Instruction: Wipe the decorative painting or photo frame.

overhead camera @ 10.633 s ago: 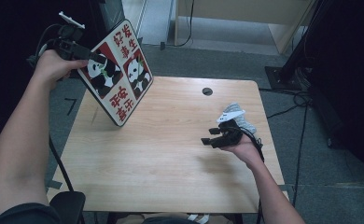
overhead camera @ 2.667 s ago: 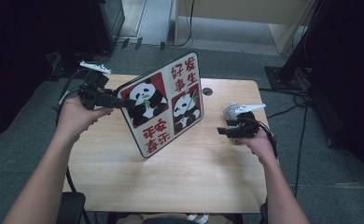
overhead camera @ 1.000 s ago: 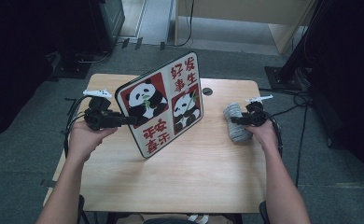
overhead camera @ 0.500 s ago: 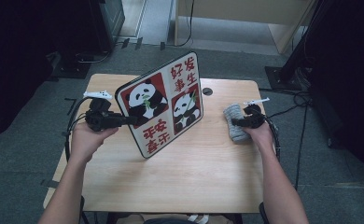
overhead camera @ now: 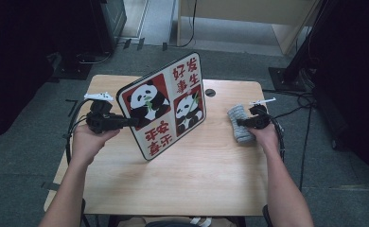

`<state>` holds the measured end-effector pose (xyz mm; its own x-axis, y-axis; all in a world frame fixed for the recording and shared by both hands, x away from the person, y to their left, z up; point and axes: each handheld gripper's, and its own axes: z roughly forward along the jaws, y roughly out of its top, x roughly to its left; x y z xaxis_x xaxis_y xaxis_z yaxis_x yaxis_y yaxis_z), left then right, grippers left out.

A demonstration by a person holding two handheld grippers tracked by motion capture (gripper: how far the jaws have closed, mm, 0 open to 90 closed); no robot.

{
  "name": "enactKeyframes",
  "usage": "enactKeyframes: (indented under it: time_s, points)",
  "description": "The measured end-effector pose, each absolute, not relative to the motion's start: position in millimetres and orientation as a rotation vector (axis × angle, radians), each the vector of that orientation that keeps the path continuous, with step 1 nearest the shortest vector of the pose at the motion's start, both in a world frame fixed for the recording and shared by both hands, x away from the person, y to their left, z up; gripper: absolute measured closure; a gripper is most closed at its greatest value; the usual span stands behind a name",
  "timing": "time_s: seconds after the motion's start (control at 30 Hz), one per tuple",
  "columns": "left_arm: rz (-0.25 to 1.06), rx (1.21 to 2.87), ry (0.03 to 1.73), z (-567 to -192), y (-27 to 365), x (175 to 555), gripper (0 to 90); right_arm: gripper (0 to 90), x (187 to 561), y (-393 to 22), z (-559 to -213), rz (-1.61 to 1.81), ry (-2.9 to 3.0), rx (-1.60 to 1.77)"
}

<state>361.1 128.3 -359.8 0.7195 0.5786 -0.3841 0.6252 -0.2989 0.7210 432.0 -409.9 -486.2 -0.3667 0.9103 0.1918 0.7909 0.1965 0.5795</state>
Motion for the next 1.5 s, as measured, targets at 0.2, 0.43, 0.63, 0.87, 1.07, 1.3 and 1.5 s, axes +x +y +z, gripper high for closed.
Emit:
enactKeyframes:
  time_s: [0.2,0.43,0.63,0.87,1.07,1.3,1.5]
  points:
    - [-0.067,1.980,0.917,-359.9,128.6,361.7,76.8,69.5,430.3,-413.2,-478.3,0.925,2.254,1.638]
    - [-0.069,1.979,0.915,-360.0,128.9,362.1,76.8,69.5,430.0,-411.8,-468.9,0.979,2.262,1.631]
    - [-0.069,1.978,0.912,-360.0,128.9,362.2,76.8,69.4,428.8,-407.7,-460.7,1.007,2.279,1.610]
    - [-0.073,1.977,0.911,-360.1,129.2,362.6,76.8,69.1,426.0,-401.7,-450.5,1.041,2.295,1.576]
    - [-0.074,1.977,0.908,-360.3,129.5,362.7,76.8,68.8,423.2,-395.9,-442.1,1.051,2.319,1.539]
    - [-0.073,1.977,0.905,-360.2,129.5,362.8,76.9,68.7,418.6,-388.0,-430.0,1.073,2.325,1.517]
    - [-0.075,1.978,0.901,-360.2,129.8,362.8,77.0,68.5,416.6,-378.7,-420.9,1.077,2.330,1.484]
